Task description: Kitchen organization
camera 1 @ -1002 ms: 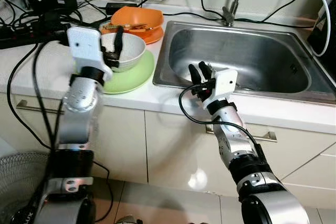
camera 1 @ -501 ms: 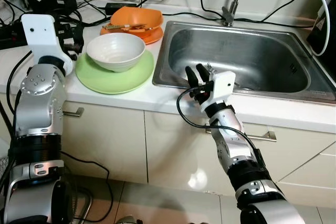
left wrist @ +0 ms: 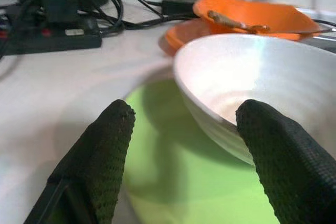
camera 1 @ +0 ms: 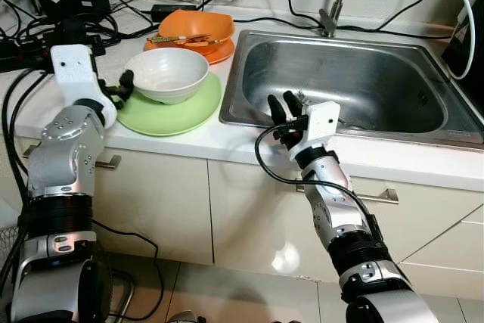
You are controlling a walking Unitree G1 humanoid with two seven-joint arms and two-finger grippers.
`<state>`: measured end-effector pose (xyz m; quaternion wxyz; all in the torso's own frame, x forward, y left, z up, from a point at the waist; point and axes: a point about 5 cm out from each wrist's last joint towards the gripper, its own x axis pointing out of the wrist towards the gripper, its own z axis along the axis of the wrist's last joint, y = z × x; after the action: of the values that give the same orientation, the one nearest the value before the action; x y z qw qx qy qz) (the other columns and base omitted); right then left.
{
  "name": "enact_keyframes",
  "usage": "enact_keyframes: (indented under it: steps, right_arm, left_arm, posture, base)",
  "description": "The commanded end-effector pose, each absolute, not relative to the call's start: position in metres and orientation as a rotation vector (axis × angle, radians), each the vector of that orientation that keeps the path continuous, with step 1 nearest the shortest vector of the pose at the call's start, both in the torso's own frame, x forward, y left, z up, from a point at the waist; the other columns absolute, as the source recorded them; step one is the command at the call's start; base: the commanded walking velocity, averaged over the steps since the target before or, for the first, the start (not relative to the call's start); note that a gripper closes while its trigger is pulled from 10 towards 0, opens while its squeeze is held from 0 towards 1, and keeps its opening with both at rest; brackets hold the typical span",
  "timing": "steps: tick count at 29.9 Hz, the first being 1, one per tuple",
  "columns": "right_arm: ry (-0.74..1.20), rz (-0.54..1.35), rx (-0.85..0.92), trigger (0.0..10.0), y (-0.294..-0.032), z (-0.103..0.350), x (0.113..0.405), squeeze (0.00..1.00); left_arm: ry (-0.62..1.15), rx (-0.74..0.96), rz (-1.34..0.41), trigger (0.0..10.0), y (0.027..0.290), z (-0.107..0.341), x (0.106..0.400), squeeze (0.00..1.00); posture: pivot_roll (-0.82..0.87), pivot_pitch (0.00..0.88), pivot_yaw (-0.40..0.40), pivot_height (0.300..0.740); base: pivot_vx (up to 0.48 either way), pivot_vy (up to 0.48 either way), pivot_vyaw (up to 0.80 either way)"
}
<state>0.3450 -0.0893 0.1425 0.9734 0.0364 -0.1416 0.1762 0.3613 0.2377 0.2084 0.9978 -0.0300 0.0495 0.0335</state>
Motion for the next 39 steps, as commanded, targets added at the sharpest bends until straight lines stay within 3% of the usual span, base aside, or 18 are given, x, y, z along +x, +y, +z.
enact_keyframes:
  steps: [1, 16, 25, 39]
  right_arm:
    - [-0.293, 0.345, 0.08, 10.0, -0.091, 0.144, 0.344, 0.0]
    - [-0.288, 0.343, 0.075, 10.0, -0.091, 0.144, 0.345, 0.0]
    - [-0.287, 0.348, 0.073, 10.0, -0.09, 0.144, 0.345, 0.0]
    - [-0.277, 0.348, 0.069, 10.0, -0.091, 0.143, 0.345, 0.0]
  left_arm:
    - [0.137, -0.067, 0.035, 10.0, 0.23, 0.203, 0.364, 0.0]
    - [0.277, -0.1, 0.017, 10.0, 0.219, 0.167, 0.364, 0.0]
    - [0.246, -0.14, 0.041, 10.0, 0.218, 0.167, 0.365, 0.0]
    - [0.093, -0.449, 0.099, 10.0, 0.21, 0.179, 0.376, 0.0]
  posture:
    - [0.08, 0.003, 0.021, 0.74]
    - [0.06, 0.0, 0.032, 0.74]
    - [0.07, 0.0, 0.025, 0.74]
    - [0.06, 0.0, 0.02, 0.74]
  base:
    - [0.0, 0.0, 0.0]
    - [0.0, 0.0, 0.0]
    - [0.0, 0.0, 0.0]
    - [0.0, 0.0, 0.0]
